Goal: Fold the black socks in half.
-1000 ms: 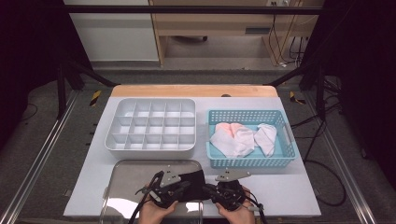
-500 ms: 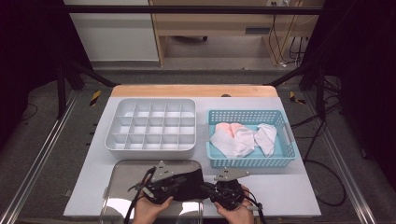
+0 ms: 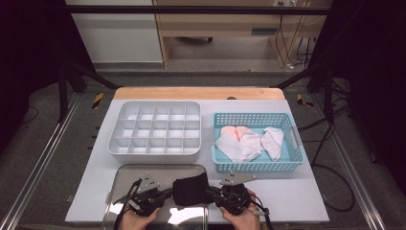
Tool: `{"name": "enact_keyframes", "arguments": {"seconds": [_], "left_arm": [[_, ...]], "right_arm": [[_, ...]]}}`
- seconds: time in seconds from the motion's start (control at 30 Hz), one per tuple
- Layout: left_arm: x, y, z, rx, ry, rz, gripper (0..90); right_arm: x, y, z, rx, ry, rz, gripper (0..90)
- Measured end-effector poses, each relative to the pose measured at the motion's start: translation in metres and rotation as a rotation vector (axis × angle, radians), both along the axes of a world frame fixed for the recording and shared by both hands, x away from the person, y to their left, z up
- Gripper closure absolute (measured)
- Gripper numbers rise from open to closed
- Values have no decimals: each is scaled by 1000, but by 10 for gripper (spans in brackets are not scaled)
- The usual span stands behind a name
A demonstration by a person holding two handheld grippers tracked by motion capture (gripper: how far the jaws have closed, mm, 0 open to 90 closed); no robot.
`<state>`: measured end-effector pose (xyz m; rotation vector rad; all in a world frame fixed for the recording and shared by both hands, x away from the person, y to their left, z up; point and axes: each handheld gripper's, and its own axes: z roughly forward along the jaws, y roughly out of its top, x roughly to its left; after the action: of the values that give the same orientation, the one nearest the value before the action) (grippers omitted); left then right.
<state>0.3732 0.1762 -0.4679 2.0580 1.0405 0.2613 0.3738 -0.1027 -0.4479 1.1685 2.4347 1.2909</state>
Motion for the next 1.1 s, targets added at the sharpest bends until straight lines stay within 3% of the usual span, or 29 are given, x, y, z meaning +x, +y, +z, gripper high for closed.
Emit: {"name": "enact_keyframes", "arguments": {"seconds": [0.23,0.47,0.67,0.83,1.1], "left_arm": [[0,-1,-1,2,-2,0,886],[0,-2,-2,4,-4,-2,887],[1,-1,-3,1,-2,-9,887],[2,1,-2,-14,1,-5,886],[12,19,24,-95,-67,35,828]], "right_arm": [[1,9,8,7,-31,37,799],[2,40,13,7,-45,131,799],[6,62,8,-21,-42,188,796],[8,71,1,-30,-29,202,790],[9,78,-7,-41,-24,211,774]]}}
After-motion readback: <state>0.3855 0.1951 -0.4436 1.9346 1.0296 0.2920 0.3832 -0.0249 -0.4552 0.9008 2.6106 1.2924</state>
